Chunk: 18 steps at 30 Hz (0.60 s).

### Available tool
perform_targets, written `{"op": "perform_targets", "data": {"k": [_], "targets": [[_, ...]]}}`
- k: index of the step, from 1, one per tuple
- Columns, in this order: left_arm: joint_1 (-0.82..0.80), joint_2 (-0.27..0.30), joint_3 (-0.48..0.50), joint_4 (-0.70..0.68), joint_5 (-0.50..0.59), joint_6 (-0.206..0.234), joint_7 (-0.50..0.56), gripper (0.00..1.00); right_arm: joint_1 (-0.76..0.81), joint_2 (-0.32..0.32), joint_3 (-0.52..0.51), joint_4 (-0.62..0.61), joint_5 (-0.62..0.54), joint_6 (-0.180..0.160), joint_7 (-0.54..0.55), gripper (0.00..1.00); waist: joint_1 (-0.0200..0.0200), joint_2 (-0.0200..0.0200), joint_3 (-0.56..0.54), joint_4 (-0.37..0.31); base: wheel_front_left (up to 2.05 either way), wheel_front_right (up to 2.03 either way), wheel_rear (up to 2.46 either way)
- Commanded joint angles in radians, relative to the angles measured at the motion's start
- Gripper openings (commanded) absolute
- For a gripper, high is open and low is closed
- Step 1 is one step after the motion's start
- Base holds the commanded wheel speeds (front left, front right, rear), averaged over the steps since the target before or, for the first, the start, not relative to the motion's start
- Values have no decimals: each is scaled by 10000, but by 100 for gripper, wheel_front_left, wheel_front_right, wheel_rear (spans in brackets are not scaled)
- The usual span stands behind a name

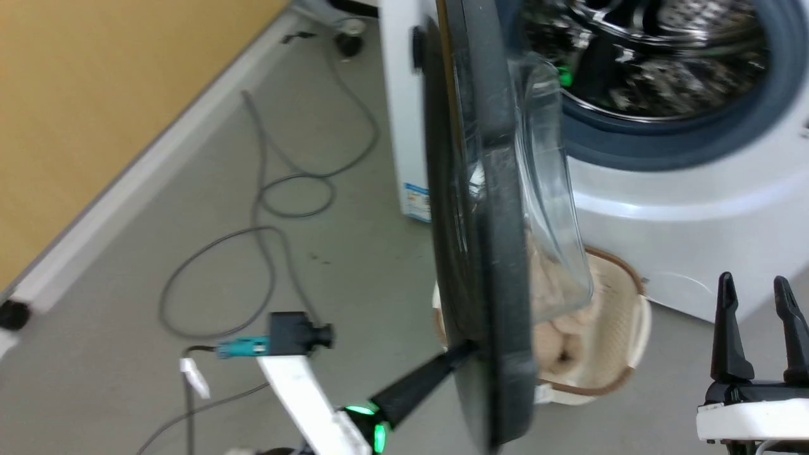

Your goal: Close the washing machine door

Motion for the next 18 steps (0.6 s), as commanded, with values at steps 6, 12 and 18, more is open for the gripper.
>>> {"op": "perform_targets", "data": {"k": [6, 12, 18], "targets": [[-878, -23, -1185, 538, 463, -48, -835, 0, -280, 19, -34, 5, 61, 8, -44, 100, -1, 0, 111, -1601, 0, 0, 0], [-1421, -3, -1968, 1331, 806, -48, -1884, 0, -323, 19, -45, 59, 172, 8, -44, 100, -1, 0, 171, -2647, 0, 0, 0], [-1813, 140, -2468, 2367, 1297, -48, -3599, 0, -289, 19, -65, 95, 266, 8, -44, 100, -1, 0, 146, -3218, 0, 0, 0]]}}
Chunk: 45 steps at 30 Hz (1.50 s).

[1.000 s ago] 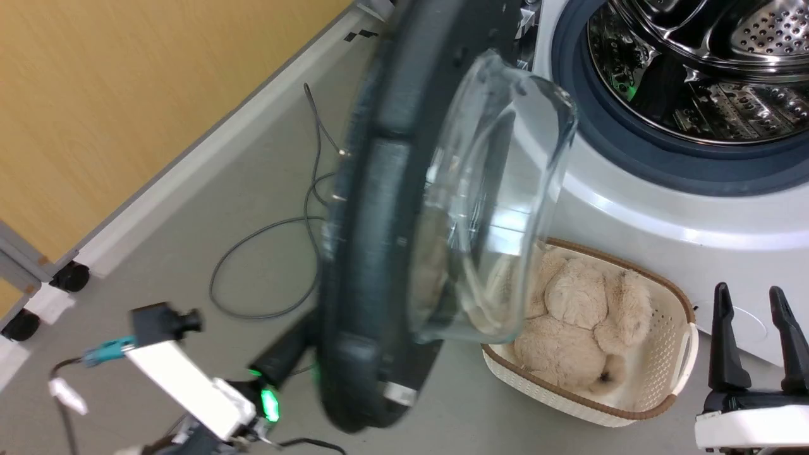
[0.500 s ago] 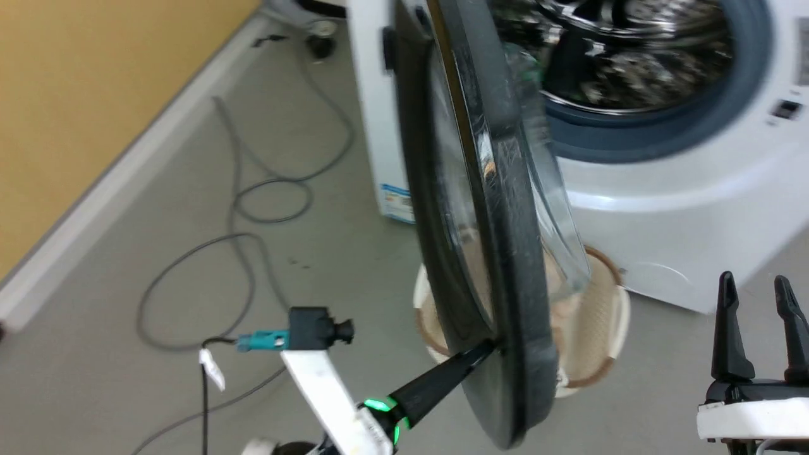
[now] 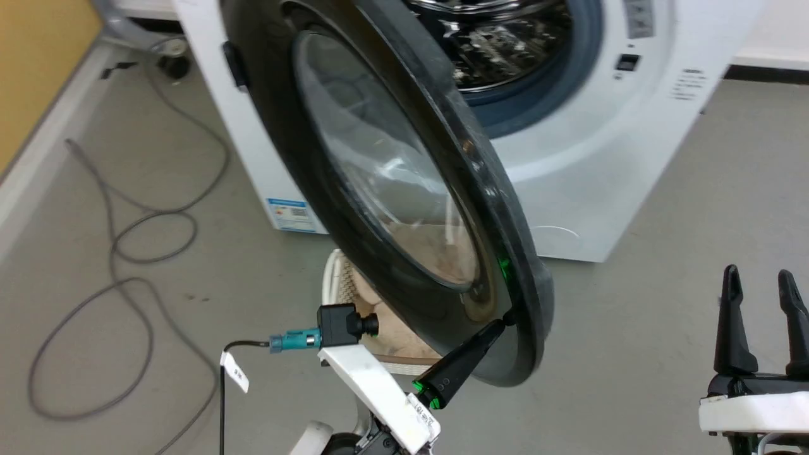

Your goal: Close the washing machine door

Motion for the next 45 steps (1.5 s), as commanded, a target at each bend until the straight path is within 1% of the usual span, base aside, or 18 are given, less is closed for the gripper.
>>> {"op": "perform_targets", "data": {"k": [1, 6, 10, 12, 14, 15, 19, 22, 23, 24, 25, 27, 30, 31, 32, 33, 39, 45], "targets": [[-173, 119, -110, 80, -13, -46, -312, 0, -65, 11, 19, 9, 57, 8, -44, 100, 0, 0, -33, -237, 0, 0, 0], [-280, 849, -490, -456, 286, -46, -1624, 0, 5, 11, 51, -56, 216, 8, -44, 100, 0, 0, -182, -324, 0, 0, 0], [-482, 1815, -576, -494, 1771, -46, -3577, 0, 24, 11, 41, -146, 315, 8, -44, 100, 0, 0, -355, -253, 0, 0, 0], [-645, 2355, -352, 48, 3255, 72, -4747, 0, 39, 11, 29, -166, 309, 8, -44, 100, 0, 0, -447, -196, 0, 0, 0], [-783, 2512, -33, 457, 4750, 656, -5187, 0, 44, 11, 33, -195, 270, 8, -44, 100, 0, 0, -545, -136, 0, 0, 0], [-783, 2512, -33, 457, 4750, 656, -5187, 0, 44, 11, 33, -195, 270, 8, -44, 100, 0, 0, -545, -136, 0, 0, 0], [-761, 2138, 1636, 72, 7555, 2457, -5299, 0, 62, 11, 20, -271, 191, 8, -44, 100, 0, 0, -683, -7, 0, 0, 0], [-300, 1869, 2438, -288, 9303, 3403, -5303, 0, 84, 11, 37, -273, 169, 8, -44, 100, 0, 0, -785, 40, 0, 0, 0], [-102, 1867, 2544, -256, 9774, 3603, -5303, 11, 91, 11, 55, -268, 156, 8, -44, 100, 0, 0, -823, 48, 0, 0, 0], [44, 1762, 2756, -341, 10112, 3834, -5304, 95, 97, 11, 80, -265, 138, 8, -44, 100, 0, 0, -848, 59, 0, 0, 0], [209, 1731, 2919, -411, 10484, 4027, -5304, 100, 96, 11, 146, -263, 99, 8, -44, 100, 0, 0, -876, 57, 0, 0, 0], [557, 1727, 3154, -420, 11111, 4337, -5305, 100, 74, 11, 245, -268, 43, 8, -44, 100, 0, 0, -927, 52, 0, 0, 0], [1021, 1677, 3440, -260, 11548, 4524, -5305, 100, -26, 11, 353, -327, 19, 8, -44, 100, 0, 0, -985, 64, 0, 0, 0], [1146, 1646, 3535, -208, 11609, 4522, -5305, 100, -101, 11, 382, -399, -30, 8, -44, 47, 0, 0, -991, 68, 0, 0, 0], [1244, 1603, 3620, -191, 11663, 4498, -5305, 100, -192, 11, 396, -483, -95, 8, -44, 3, 0, 0, -995, 77, 0, 0, 0], [1339, 1544, 3683, -175, 11697, 4445, -5306, 100, -299, 11, 454, -573, -126, 8, -44, 0, 0, 0, -999, 93, 0, 0, 0], [1655, 1310, 3890, 18, 12120, 4143, -5306, 100, -1442, 11, 685, -1984, 772, 8, -44, 0, 0, 0, -999, 162, 0, 0, 0], [1680, 1079, 4078, 264, 12391, 3875, -5306, 100, -2574, 11, 1760, -3689, 2349, 8, -44, 0, 0, 0, -980, 206, 0, 0, 0]]}}
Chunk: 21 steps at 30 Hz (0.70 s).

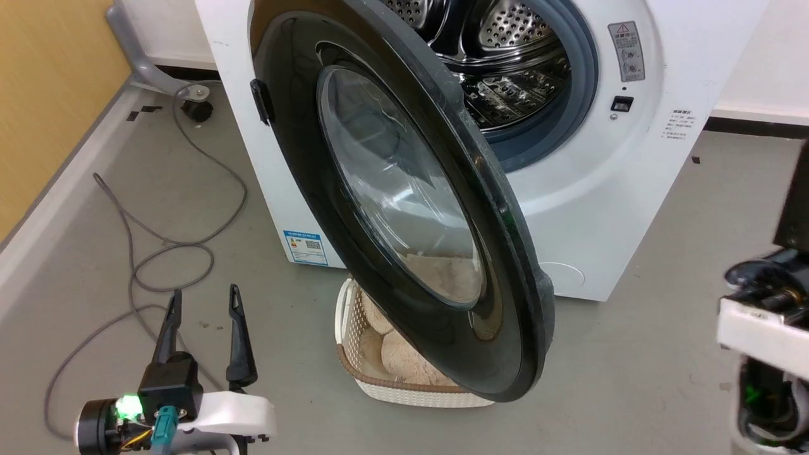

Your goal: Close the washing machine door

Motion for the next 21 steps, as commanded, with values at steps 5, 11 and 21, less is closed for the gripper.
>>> {"op": "perform_targets", "data": {"k": [5, 11, 21], "targets": [[70, -208, 165, 121, 217, -162, -45, 100, -400, -306, 1758, -753, 1117, 10, -38, 0, 0, 0, -12, 43, 0, 0, 0], [142, -338, 348, 153, 424, -291, -45, 100, -327, -1574, 4386, -637, 1661, 10, -38, 0, 0, 0, -80, 13, 0, 0, 0], [246, -502, 561, 65, 637, -473, -45, 100, 30, -2831, 7185, 820, 889, 10, -38, 0, 0, 0, -98, -148, 0, 0, 0]]}}
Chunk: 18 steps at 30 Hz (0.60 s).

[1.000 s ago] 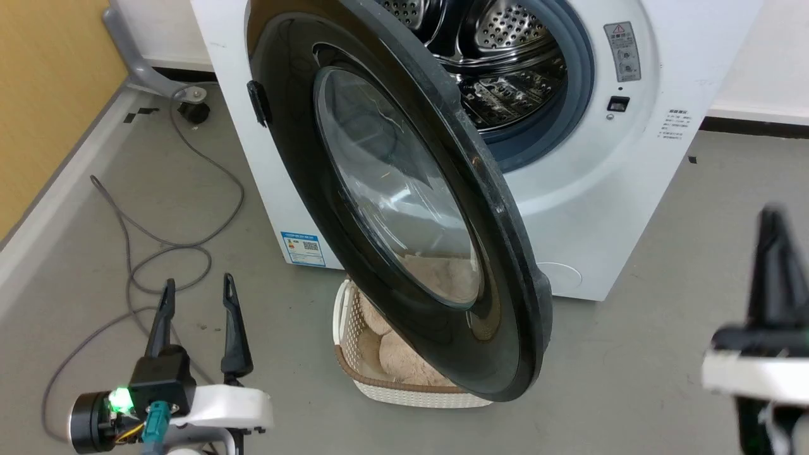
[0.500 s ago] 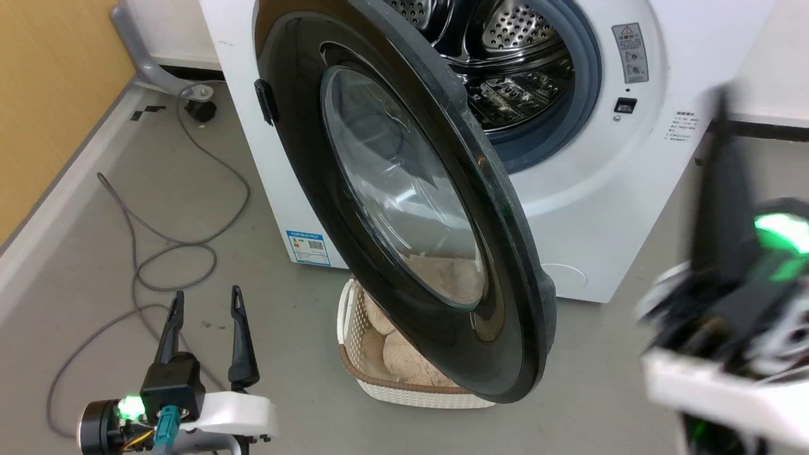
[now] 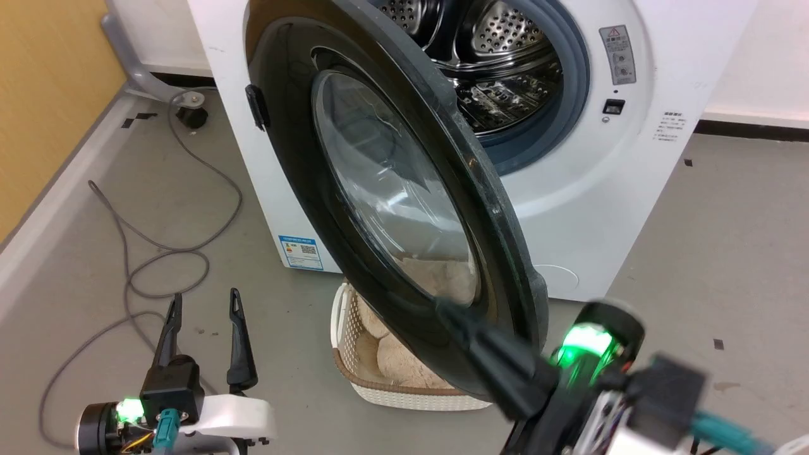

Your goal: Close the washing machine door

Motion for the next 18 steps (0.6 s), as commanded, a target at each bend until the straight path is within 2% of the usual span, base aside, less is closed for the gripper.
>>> {"op": "perform_targets", "data": {"k": [1, 5, 8, 13, 18], "targets": [[147, -33, 51, -34, 56, -36, -45, 100, 190, -149, 167, 241, -188, 8, -34, 0, 0, 0, 21, -37, 0, 0, 0], [134, -81, 96, -64, 148, -84, -45, 100, 483, -323, 580, 1003, -404, 8, -34, 0, 0, 0, 60, -149, 0, 0, 0], [120, -126, 99, -87, 218, -98, -45, 100, 701, -348, 529, 1577, -651, 8, -34, 0, 0, 0, 103, -235, 0, 0, 0], [44, -195, 28, -143, 346, -154, -45, 100, 918, -265, -71, 2632, -1101, 8, -34, 0, 0, 0, 270, -389, 0, 0, 0], [-121, -249, -66, -190, 411, -219, -45, 100, 924, -162, -802, 3188, -1248, 8, -34, 0, 0, 0, 501, -450, 0, 0, 0]]}}
